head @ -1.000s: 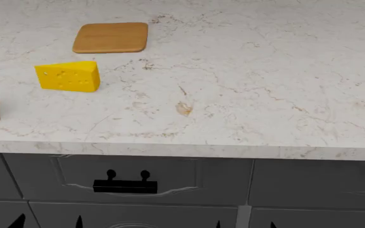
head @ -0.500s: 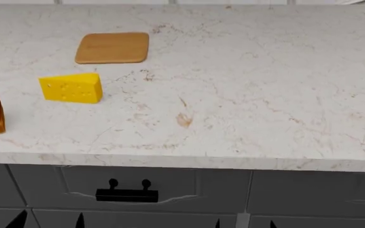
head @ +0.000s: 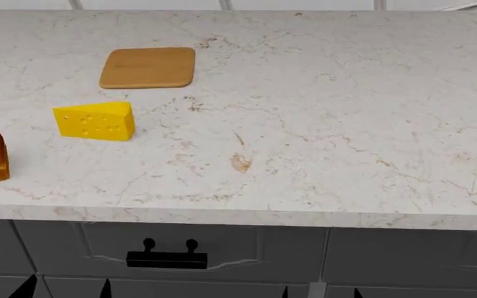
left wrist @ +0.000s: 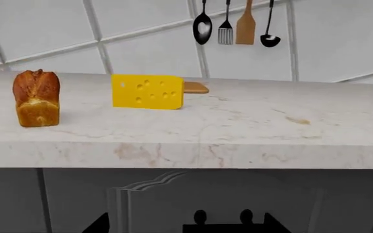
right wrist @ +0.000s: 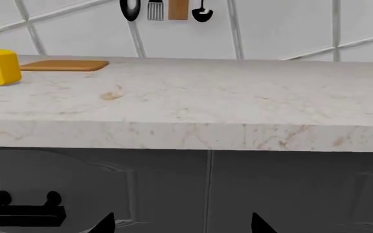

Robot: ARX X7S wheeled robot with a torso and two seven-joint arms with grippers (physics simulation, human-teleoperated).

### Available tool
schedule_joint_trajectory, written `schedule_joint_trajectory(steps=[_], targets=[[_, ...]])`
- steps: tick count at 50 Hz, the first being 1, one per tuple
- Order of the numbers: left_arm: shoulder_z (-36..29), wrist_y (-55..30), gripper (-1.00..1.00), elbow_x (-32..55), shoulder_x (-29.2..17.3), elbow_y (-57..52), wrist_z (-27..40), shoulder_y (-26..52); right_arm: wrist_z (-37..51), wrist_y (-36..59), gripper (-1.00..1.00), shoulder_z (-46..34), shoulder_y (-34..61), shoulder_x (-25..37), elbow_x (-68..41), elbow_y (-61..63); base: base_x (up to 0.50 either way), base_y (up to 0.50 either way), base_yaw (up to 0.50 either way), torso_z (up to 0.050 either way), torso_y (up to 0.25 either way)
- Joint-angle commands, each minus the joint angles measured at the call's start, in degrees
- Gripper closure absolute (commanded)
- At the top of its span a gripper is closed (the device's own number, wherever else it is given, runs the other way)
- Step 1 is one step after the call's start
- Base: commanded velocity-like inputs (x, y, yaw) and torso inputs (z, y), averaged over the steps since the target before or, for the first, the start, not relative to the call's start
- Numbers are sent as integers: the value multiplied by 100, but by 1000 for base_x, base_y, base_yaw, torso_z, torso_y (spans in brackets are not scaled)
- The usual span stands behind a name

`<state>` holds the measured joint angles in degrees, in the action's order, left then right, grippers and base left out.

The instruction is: Place the bread and cheese on the cutting board.

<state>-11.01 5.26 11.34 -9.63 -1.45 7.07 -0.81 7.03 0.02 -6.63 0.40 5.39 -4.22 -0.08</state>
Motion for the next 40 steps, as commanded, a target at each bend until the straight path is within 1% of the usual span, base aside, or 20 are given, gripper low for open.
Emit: schedule_joint_trajectory(steps=[1,3,4,5,6,8,10,12,13,14,18,21,24,26,32,34,36,37,38,40], targets=[[-33,-26,-100,3,-40,-64,87,-8,127,5,-100,3,-22,55,-156,135,0,0,0,50,0],[5,-161,-100,11,-47,-130,178,12,148,75,-100,-7,-24,76,-171,225,0,0,0,15,0],[104,-516,-100,540,-145,-566,14,-23,178,273,-100,-2,-31,128,-166,520,0,0,0,0,0],[105,-800,-100,611,-226,-697,36,10,206,346,-100,-10,-22,167,-124,678,0,0,0,0,0],[227,-1212,-100,929,-266,-787,81,102,256,593,-100,63,11,201,-192,1026,0,0,0,0,0],[178,-1756,-100,861,-530,-1277,202,239,314,1369,-100,196,206,317,-390,1708,0,0,0,0,0],[32,-2242,-100,592,-720,-1697,417,374,379,1942,-100,234,326,408,-459,2175,0,0,0,0,0],[70,-2374,-100,664,-731,-1867,469,398,415,2157,-100,248,365,437,-494,2354,0,0,0,0,0],[194,-2945,-100,904,-803,-2390,645,510,520,2772,-100,284,512,550,-488,2878,0,0,0,0,0],[198,-3220,-100,918,-909,-2720,733,548,549,3164,-100,341,598,594,-577,3172,0,0,0,0,0],[533,-4176,-100,1412,-1147,-3407,936,763,600,4090,-100,687,897,774,-864,3866,0,0,0,0,0],[764,-4650,-100,1572,-1434,-3914,1066,933,633,4428,-100,1059,1044,864,-1054,4120,0,0,0,0,0],[1270,-5053,-100,2017,-1568,-4144,1139,1010,567,4738,-100,1179,1133,1035,-1164,4198,0,0,0,0,0],[1534,-5115,-100,2194,-1712,-4200,1057,933,513,4949,-100,1340,1192,1169,-1270,4336,0,0,0,0,0],[2100,-5551,-100,2713,-2064,-4314,975,1002,376,5399,-100,1953,1359,1342,-1684,4577,0,0,0,0,0],[2463,-5791,-100,3010,-2210,-4426,1022,1082,267,5517,-100,2092,1365,1423,-1825,4601,0,0,0,0,0],[2655,-5841,-100,3125,-2283,-4468,1007,1039,174,5545,-100,2157,1345,1539,-1870,4592,0,0,0,0,0],[2837,-5900,-100,3251,-2347,-4516,993,1003,73,5624,-100,2285,1338,1629,-1969,4600,0,0,0,0,0],[2944,-5920,-100,3308,-2410,-4541,962,968,5,5768,-100,2602,1409,1576,-2205,4603,0,0,0,0,0],[3102,-5968,-100,3414,-2489,-4568,934,943,-44,5794,-100,2697,1381,1724,-2196,4609,0,0,0,0,0]])
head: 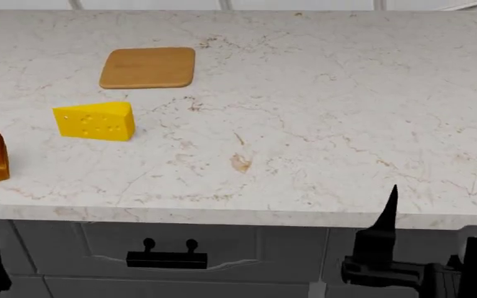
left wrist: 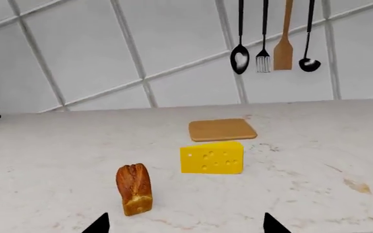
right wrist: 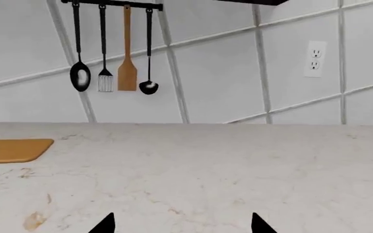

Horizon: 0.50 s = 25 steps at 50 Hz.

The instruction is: Place the bread and cheese on the cutting board.

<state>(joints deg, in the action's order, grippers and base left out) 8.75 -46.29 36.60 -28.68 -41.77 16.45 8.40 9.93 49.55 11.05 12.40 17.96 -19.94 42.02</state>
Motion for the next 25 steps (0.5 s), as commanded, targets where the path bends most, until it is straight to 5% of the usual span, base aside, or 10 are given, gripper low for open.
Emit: schedule_joint_trajectory(steps=[1,7,25], targets=[[1229,-819,-100,931,-606,-534,-3,14,-356,883,-100,1020,179,494,-669,406,0,0,0,0,0],[1425,-899,-100,1028,-742,-547,13,18,-385,964,-100,1135,210,487,-822,586,37,45,0,0,0],[1484,-1056,-100,1239,-883,-687,81,71,-346,1110,-100,1252,240,526,-991,725,298,481,0,0,0]])
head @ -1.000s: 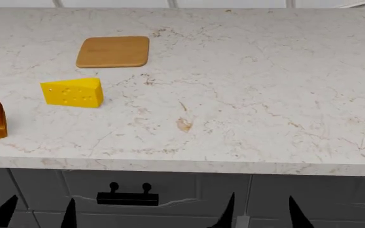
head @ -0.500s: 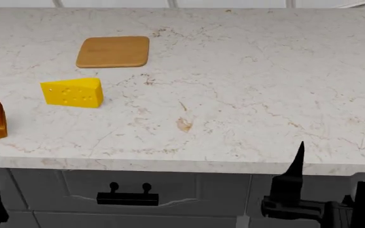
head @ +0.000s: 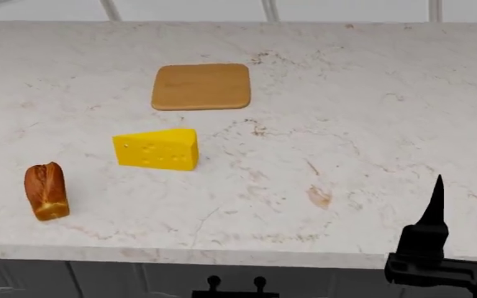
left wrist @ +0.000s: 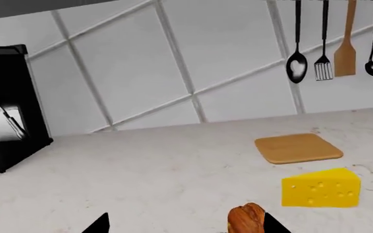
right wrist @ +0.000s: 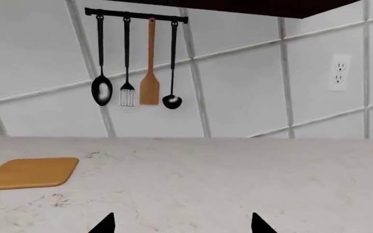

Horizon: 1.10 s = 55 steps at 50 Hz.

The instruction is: Place the bread and cheese on the cutting board.

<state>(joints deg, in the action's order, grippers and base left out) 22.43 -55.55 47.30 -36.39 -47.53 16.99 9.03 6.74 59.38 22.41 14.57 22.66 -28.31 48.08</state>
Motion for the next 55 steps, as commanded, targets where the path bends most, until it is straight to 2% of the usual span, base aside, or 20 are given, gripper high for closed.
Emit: schedule_joint_trajectory(steps=[1,24,34,40,43,44,46,49,51,54,55], targets=[[106,-135,-100,180,-113,-108,28,20,-32,93,-100,113,10,52,-143,99,426,383,0,0,0],[76,-172,-100,315,-179,-145,38,-17,-32,73,-100,51,-25,104,-235,150,482,257,0,0,1],[428,-444,-100,796,-283,-301,227,48,23,483,-100,299,120,150,-574,421,498,200,0,0,0],[420,-381,-100,761,-300,-254,137,-48,10,536,-100,235,85,239,-600,441,94,47,0,0,2],[522,-432,-100,879,-316,-264,190,-34,54,1130,-100,380,400,355,-955,524,0,0,0,0,0],[512,-426,-100,879,-315,-263,181,-42,9,1602,-100,140,726,585,-1175,525,0,0,0,0,0],[529,-413,-100,884,-333,-268,146,-85,-12,2572,-100,496,1563,526,-1807,397,0,0,0,0,0],[559,-403,-100,916,-329,-243,143,-87,-149,3001,-100,60,2369,1000,-2168,81,0,0,0,0,0],[559,-385,-100,918,-330,-249,124,-107,84,3050,-100,-87,2714,1292,-2998,-298,0,0,0,0,0],[534,-316,-100,839,-308,-193,73,-164,1326,3037,-100,-554,3400,1910,-5433,-1092,0,0,0,0,0],[501,-300,-100,804,-307,-179,63,-169,1430,3003,-100,-694,3456,2009,-5670,-1145,0,0,0,0,0]])
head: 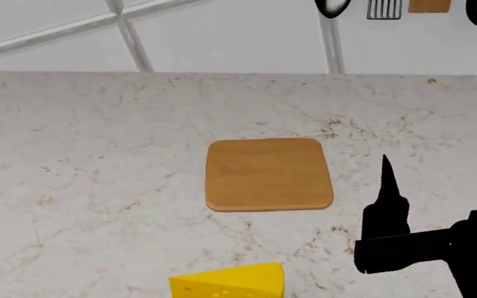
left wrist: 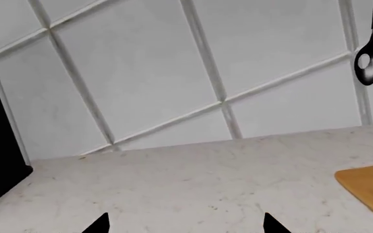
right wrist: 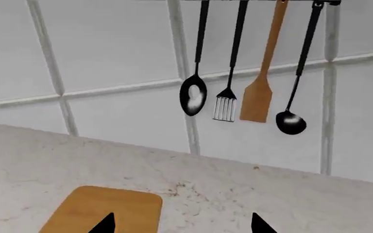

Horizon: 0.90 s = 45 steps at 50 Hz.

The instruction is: Place the bread and cheese on the cutting board.

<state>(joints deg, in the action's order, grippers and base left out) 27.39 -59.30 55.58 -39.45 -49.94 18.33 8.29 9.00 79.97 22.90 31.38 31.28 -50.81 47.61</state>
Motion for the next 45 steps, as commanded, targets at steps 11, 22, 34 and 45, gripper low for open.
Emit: schedule_joint_trajectory(steps=[11,22,34,45], targets=[[36,208,-100,-102,-5,111,-176,-222,1906,675,-100,-2130,2696,1739,-5533,-1667,0,0,0,0,0],[87,322,-100,-163,5,169,-256,-349,2422,380,-100,-3031,2888,1891,-6235,-1649,0,0,0,0,0],[83,439,-100,-252,11,144,-248,-373,1563,800,-100,-3589,2964,1142,-4665,-1723,0,0,0,0,0],[67,378,-100,-180,-79,91,-232,-388,582,456,-100,-4218,2621,1072,-3178,-1752,0,0,0,0,0]])
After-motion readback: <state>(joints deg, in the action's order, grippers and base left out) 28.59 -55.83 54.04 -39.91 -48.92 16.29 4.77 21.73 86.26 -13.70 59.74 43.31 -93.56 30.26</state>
